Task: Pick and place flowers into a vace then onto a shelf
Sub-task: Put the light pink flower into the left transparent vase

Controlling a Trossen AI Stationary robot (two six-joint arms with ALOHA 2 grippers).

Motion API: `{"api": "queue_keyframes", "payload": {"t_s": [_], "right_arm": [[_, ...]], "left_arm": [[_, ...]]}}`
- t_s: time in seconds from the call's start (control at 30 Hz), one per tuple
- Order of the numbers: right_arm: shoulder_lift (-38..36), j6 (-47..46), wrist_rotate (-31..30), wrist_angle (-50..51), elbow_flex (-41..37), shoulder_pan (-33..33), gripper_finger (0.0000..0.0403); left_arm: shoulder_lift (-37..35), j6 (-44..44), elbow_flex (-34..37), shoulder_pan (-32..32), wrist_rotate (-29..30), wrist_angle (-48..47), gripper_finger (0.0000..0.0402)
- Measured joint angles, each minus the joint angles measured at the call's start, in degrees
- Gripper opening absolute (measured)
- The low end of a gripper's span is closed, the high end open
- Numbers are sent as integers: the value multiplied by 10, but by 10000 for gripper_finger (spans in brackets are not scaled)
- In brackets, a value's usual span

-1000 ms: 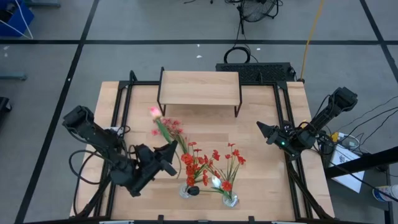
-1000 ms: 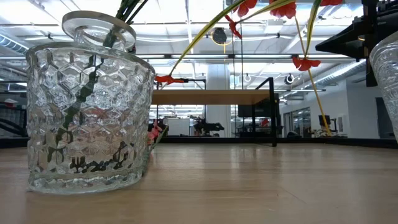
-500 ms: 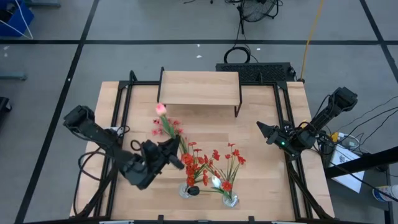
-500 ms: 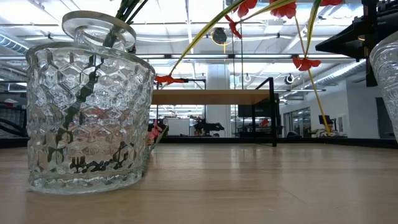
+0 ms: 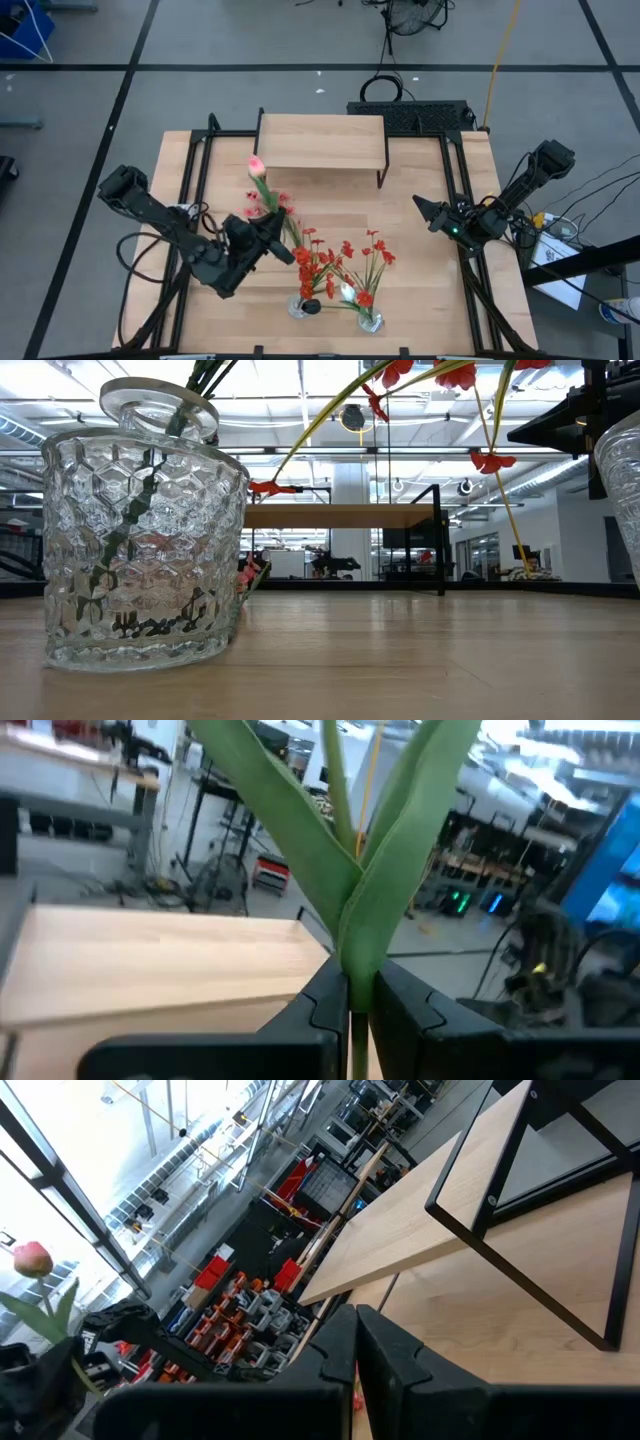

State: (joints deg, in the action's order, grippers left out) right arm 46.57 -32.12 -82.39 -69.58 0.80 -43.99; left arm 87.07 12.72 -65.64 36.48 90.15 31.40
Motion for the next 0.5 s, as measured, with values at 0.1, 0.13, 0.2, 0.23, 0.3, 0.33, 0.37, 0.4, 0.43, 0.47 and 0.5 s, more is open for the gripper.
{"api": "queue_keyframes", "payload": {"t_s": [0.1, 0.13, 0.2, 0.23, 0.3, 0.33, 0.37, 0.4, 0.43, 0.47, 0.5], "right_arm": [[0, 0, 0, 0, 0, 0, 4], [0, 0, 0, 0, 0, 0, 4], [0, 0, 0, 0, 0, 0, 4], [0, 0, 0, 0, 0, 0, 4], [0, 0, 0, 0, 0, 0, 4], [0, 0, 0, 0, 0, 0, 4], [0, 0, 0, 0, 0, 0, 4], [0, 0, 0, 0, 0, 0, 4], [0, 0, 0, 0, 0, 0, 4], [0, 0, 0, 0, 0, 0, 4], [0, 0, 0, 0, 0, 0, 4]], "left_arm": [[-4, -36, 1, -1, -2, -7, 35], [-8, -44, 1, 0, -2, -6, 35], [-18, -68, 1, 5, -1, -2, 35], [-23, -91, 1, 11, 0, -7, 35], [-31, -156, 1, 21, -2, -32, 35], [-36, -193, 1, 24, -11, -38, 35], [-42, -227, 1, 27, -24, -38, 35], [-48, -254, 1, 30, -26, -38, 35], [-55, -276, 1, 33, -19, -40, 35], [-60, -289, 1, 37, -4, -43, 35], [-65, -301, 1, 42, 0, -48, 35]]}}
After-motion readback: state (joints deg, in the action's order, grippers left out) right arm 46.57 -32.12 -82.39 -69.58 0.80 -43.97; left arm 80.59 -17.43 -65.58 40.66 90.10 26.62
